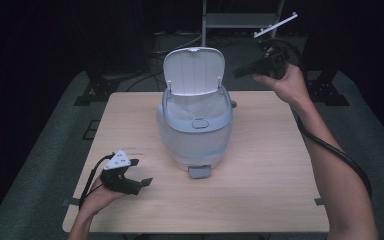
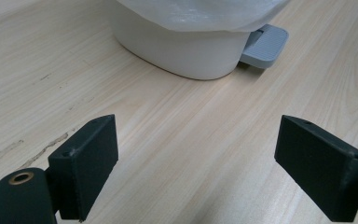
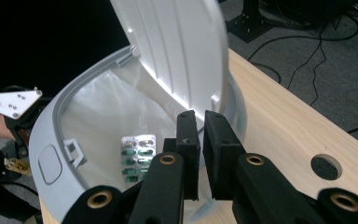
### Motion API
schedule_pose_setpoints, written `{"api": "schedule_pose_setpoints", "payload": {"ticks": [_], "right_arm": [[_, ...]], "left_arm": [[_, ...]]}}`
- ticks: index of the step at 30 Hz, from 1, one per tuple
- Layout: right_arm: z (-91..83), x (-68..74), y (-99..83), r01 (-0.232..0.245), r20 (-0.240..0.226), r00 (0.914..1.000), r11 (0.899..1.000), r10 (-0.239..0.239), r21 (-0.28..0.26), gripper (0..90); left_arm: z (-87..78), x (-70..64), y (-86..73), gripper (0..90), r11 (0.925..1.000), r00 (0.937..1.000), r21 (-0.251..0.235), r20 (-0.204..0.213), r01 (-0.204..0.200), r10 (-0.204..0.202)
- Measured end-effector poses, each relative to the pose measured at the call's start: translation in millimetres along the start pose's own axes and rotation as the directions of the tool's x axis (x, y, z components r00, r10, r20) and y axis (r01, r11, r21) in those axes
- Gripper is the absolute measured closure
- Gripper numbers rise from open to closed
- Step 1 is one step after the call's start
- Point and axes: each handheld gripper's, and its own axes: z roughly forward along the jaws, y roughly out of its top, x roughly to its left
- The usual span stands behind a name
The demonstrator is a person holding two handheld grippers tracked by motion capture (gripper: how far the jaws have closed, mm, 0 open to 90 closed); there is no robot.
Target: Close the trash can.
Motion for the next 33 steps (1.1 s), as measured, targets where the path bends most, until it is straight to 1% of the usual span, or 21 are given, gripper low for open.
{"api": "schedule_pose_setpoints", "payload": {"ticks": [7, 13, 16, 25, 29, 33], "right_arm": [[2.5, -9.5, 8.8, -0.020, 0.007, 0.9998, 1.000, 0.020, -0.009, 84.6], [6.2, -14.4, 18.3, -0.023, 0.009, 0.9997, 1.000, 0.023, -0.019, 85.6], [7.8, -15.7, 21.8, -0.022, 0.009, 0.9997, 1.000, 0.022, -0.021, 85.5], [14.8, -21.8, 40.8, -0.032, 0.014, 0.9994, 0.999, 0.032, -0.020, 85.6], [14.9, -22.8, 46.1, -0.032, 0.013, 0.9994, 0.999, 0.033, -0.043, 85.6], [14.1, -24.5, 50.7, -0.038, 0.010, 0.9992, 0.998, 0.039, -0.048, 85.6]], "left_arm": [[-0.1, 1.4, -0.4, 12.4, 1.0000, 1.0000, 0.003, 0.001, 0.001, -0.001], [-1.9, 2.0, -0.6, 12.4, 1.0000, 1.0000, -0.004, -0.003, 0.003, -0.003], [-2.6, 2.4, -0.9, 12.4, 1.0000, 1.0000, -0.004, -0.003, 0.003, -0.003], [-2.4, 4.0, -2.0, 12.4, 1.0000, 1.0000, -0.001, -0.005, 0.007, -0.007], [-3.2, 4.1, -2.3, 12.4, 1.0000, 1.0000, 0.000, -0.005, 0.006, -0.006], [-4.4, 4.7, -2.9, 12.4, 1.0000, 0.9999, 0.000, -0.005, 0.010, -0.010]]}}
